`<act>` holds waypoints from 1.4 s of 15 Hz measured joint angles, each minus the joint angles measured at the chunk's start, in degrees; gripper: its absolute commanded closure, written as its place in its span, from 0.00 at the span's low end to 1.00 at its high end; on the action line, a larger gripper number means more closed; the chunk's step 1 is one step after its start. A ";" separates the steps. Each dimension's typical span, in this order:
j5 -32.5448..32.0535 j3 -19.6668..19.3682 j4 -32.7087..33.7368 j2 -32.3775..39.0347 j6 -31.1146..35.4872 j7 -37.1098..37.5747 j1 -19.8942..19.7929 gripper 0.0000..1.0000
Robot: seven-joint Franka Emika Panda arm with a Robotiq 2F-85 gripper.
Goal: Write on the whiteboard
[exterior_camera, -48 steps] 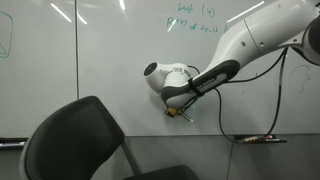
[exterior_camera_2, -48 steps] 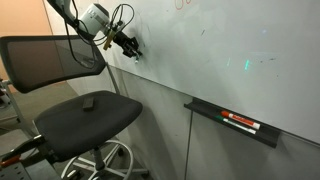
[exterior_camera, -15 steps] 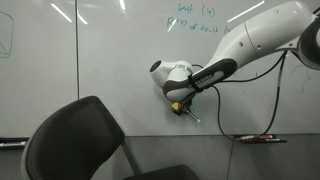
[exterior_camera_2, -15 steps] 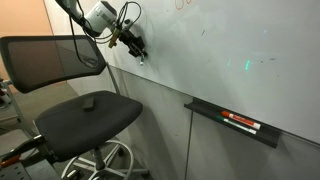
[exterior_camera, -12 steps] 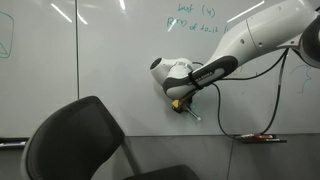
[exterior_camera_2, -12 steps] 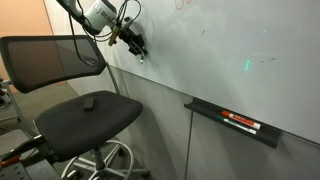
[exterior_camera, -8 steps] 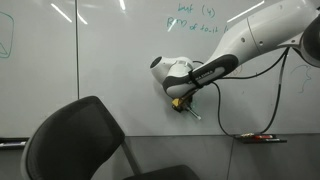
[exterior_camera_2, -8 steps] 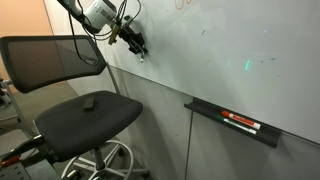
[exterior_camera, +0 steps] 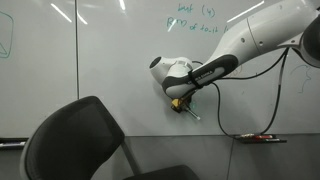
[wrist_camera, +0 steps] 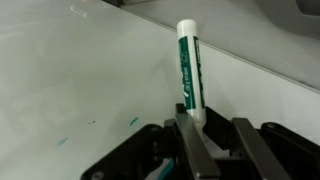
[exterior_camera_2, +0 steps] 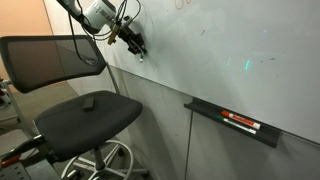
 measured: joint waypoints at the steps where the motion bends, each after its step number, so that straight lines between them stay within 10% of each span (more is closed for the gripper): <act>1: 0.04 0.41 0.00 0.02 0.55 -0.52 -0.01 0.87; 9: 3.93 5.20 -3.26 -1.17 3.64 -7.75 -1.51 0.87; 21: 17.76 3.31 -30.37 -18.52 9.69 -11.15 -12.63 0.87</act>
